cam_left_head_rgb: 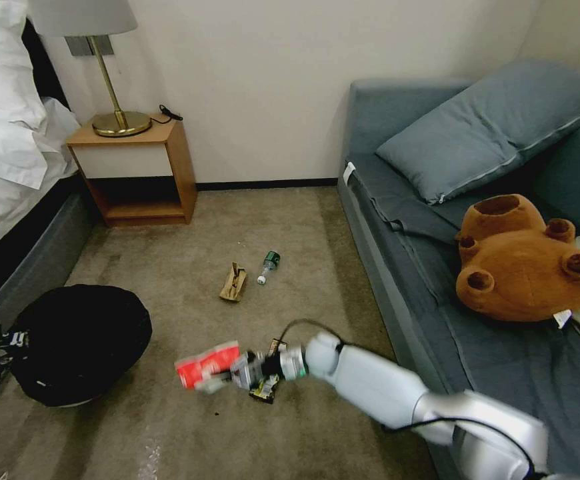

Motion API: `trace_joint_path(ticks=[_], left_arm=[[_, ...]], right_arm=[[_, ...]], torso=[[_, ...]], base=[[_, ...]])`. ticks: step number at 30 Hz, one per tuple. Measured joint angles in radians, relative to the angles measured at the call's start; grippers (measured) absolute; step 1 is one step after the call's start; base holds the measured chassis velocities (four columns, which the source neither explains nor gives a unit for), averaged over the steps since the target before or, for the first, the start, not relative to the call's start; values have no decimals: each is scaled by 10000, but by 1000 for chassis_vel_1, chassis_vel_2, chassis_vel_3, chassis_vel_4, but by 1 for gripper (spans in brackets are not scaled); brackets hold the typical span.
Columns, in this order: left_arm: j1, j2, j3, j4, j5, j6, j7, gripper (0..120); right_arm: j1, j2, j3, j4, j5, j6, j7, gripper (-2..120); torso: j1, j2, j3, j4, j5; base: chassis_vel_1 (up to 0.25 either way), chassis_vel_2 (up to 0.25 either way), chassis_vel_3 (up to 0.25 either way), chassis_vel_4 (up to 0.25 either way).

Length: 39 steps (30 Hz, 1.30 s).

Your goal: Pick up the trash bin, then pick up the garbage on the floor and place it into the trash bin.

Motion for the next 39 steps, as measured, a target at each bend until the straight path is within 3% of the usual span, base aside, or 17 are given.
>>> trace_joint_path(ticks=[7,14,19,20,24,30,35,39], left_arm=[[-140,-76,371,-250,-16,73,1,5],[-307,-35,638,-265,-61,73,2,5],[-513,-109,920,-209,-73,47,76,5],[-697,-208,1103,-144,-39,39,78,5],[-899,-275,1334,-106,-21,37,71,5],[-1013,-281,1438,-15,-13,18,62,5],[-1034,-227,1454,48,-41,-4,138,5],[-1216,-232,1593,186,-61,-19,168,5]], right_arm=[[1737,56,-577,350,957,-378,-84,0],[2394,552,-1022,491,1541,-812,34,0],[2706,1165,-1512,188,1988,-1019,138,0],[2836,1766,-1590,-432,1997,-969,71,0],[2878,2676,-1641,-1414,1923,-824,23,0],[2605,2788,-1797,-2149,1681,-716,33,0],[2297,2778,-1934,-2476,1441,-645,302,0],[2062,2761,-2188,-2736,1289,-719,950,9]], torso=[[1,1,0,-2,-3],[0,0,0,2,-2],[0,0,0,0,-3],[1,0,0,-1,-4],[1,0,0,7,-3],[1,0,0,-6,-3],[1,0,0,0,-3],[1,0,0,-1,0]], base=[[0,0,0,0],[0,0,0,0],[0,0,0,0],[0,0,0,0],[0,0,0,0],[0,0,0,0],[0,0,0,0],[0,0,0,0]])
